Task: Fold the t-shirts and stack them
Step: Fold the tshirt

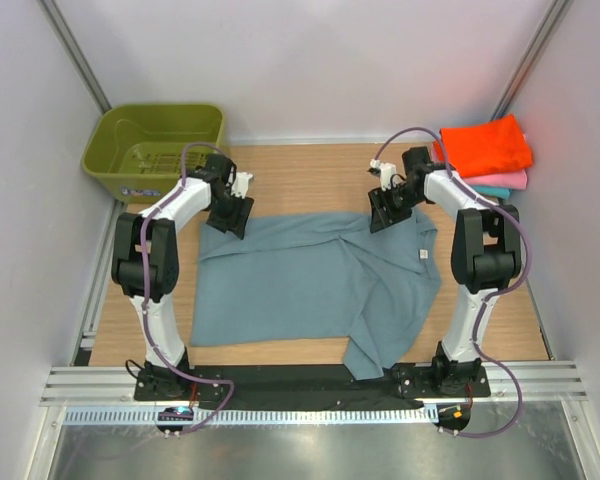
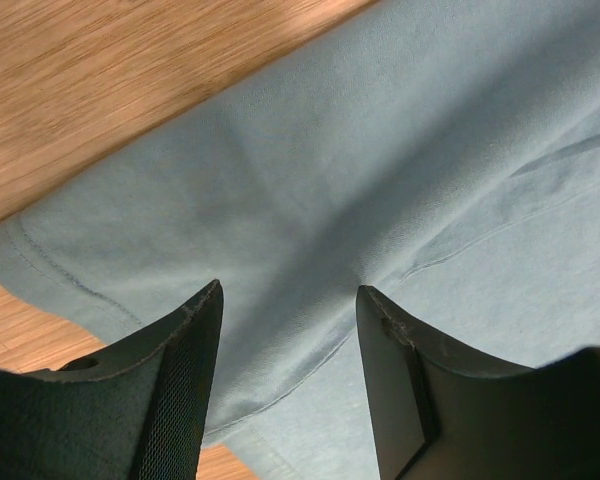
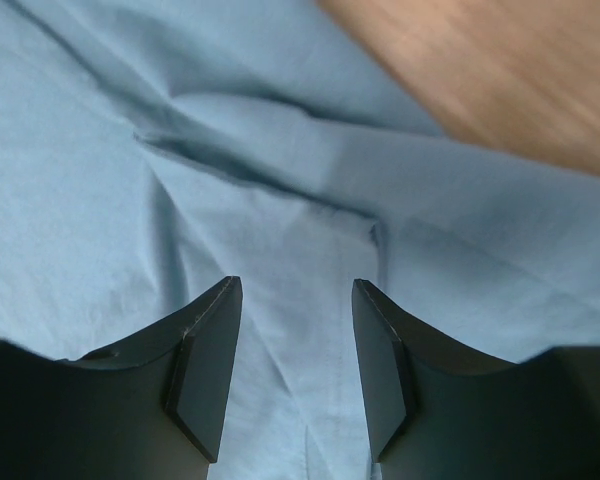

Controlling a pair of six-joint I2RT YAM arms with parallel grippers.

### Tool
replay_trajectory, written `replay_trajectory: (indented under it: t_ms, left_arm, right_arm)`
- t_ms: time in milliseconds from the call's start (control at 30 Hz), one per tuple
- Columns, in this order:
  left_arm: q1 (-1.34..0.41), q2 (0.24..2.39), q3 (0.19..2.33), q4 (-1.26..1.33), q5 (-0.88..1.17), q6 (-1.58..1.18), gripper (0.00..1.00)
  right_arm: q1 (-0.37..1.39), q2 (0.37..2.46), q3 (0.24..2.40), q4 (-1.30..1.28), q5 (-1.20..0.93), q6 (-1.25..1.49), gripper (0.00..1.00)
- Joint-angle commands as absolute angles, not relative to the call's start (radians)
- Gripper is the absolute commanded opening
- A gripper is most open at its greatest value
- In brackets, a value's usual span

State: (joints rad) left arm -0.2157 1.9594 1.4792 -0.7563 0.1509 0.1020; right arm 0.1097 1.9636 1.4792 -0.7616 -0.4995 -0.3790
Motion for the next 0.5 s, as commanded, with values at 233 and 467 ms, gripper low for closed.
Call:
replay_trajectory:
  t_ms: [233,467]
  left_arm:
    - [-0.218,1.974,1.502,-0.752,0.172,0.077,0.56]
    - [-0.216,1.982,1.506,-0.749,0.166,0.074,0.56]
  right_arm:
    - [0.110,2.065,1.608,-0.736,-0.483,-0.376,0.53]
    - [0.109,2.094,1.624,-0.747,-0.465,-0.385,0.52]
